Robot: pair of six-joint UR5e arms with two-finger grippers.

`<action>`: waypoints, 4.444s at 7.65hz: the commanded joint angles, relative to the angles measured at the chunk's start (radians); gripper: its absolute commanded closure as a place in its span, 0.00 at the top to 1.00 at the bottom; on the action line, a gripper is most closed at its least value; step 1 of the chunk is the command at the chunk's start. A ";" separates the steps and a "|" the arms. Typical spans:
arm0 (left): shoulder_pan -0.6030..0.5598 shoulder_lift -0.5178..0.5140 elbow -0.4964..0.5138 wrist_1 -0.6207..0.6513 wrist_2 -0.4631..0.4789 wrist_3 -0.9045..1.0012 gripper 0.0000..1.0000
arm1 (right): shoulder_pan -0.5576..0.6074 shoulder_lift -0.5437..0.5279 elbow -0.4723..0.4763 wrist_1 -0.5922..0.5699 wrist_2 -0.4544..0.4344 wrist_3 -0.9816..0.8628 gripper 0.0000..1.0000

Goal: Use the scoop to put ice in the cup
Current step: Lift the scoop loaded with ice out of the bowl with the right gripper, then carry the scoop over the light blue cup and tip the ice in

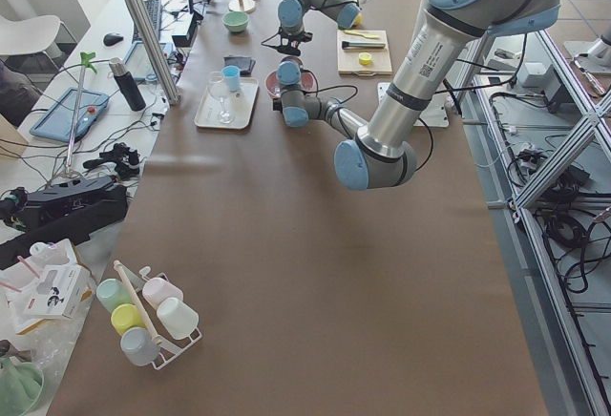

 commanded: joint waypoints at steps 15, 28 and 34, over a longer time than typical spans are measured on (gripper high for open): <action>0.000 0.001 -0.002 -0.002 -0.001 0.000 0.99 | 0.152 -0.552 0.284 0.827 0.410 0.250 0.00; -0.003 0.008 -0.008 0.000 -0.001 0.005 0.99 | 0.395 -0.272 -0.001 0.637 0.594 0.354 0.00; -0.043 0.018 -0.015 0.003 -0.014 0.006 0.99 | 0.392 -0.048 -0.204 0.273 0.476 0.060 0.00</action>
